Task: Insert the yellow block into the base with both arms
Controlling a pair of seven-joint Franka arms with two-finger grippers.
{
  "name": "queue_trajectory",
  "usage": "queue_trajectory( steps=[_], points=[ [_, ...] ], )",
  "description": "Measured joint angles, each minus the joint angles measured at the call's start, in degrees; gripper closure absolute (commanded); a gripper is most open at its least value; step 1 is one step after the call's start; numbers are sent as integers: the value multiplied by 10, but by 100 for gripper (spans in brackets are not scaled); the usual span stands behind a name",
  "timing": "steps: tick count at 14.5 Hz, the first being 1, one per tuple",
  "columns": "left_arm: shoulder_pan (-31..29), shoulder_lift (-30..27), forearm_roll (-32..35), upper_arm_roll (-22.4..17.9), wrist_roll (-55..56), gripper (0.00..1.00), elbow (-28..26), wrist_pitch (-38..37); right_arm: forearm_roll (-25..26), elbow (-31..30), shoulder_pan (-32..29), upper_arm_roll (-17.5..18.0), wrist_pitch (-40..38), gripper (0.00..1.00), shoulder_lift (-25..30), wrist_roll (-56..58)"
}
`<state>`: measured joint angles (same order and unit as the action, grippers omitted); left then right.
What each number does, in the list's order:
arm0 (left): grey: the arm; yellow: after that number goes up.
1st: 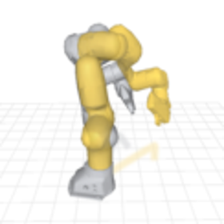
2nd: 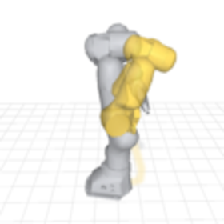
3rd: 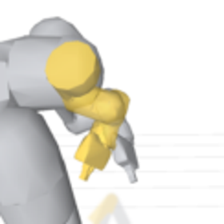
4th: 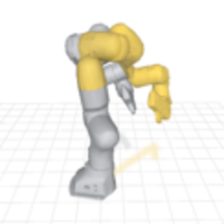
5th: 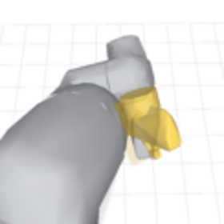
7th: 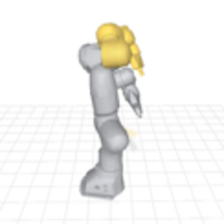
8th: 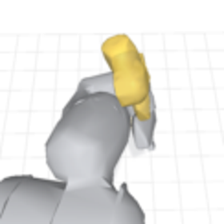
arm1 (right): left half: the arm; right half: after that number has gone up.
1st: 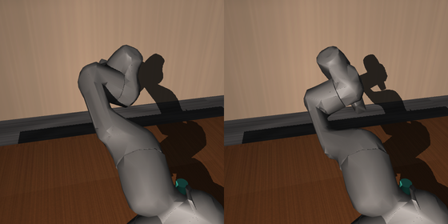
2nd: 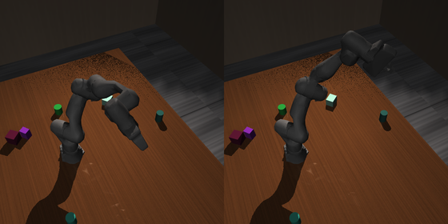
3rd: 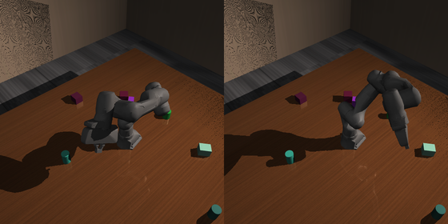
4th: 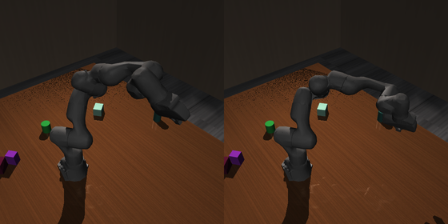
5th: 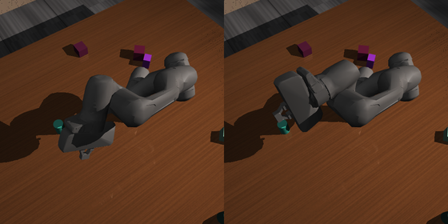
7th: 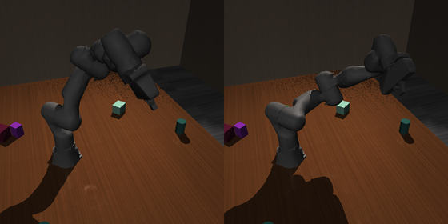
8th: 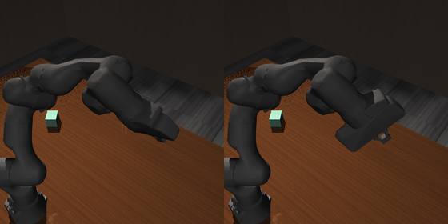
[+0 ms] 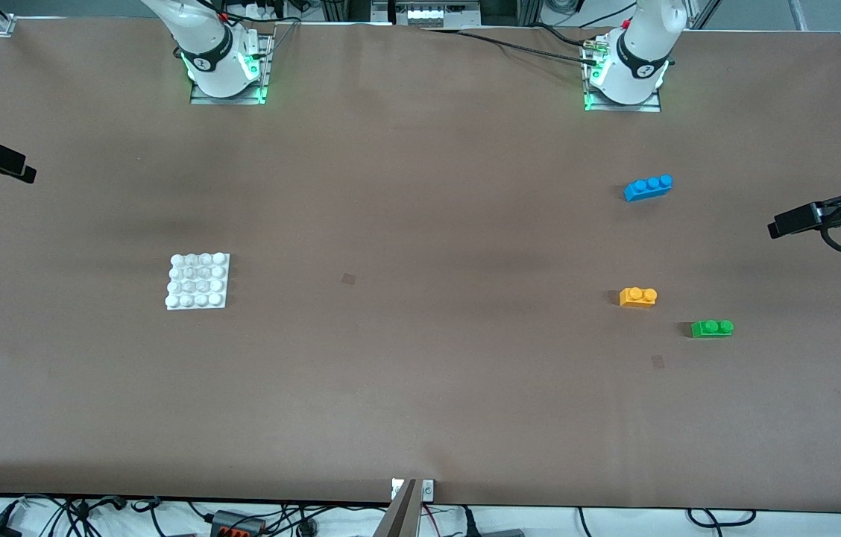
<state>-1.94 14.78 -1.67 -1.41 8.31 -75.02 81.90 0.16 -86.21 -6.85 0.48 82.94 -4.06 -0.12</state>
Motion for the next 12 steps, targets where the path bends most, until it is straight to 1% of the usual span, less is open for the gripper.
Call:
queue_trajectory(
  steps=[9, 12],
  points=[
    [-1, 0, 0, 0, 0, 0, 0, 0, 5, 1, -2, 1, -4, 0, -3, -5],
    [-2, 0, 0, 0, 0, 0, 0, 0, 6, -1, -1, 2, -13, 0, -38, -1]
  ],
)
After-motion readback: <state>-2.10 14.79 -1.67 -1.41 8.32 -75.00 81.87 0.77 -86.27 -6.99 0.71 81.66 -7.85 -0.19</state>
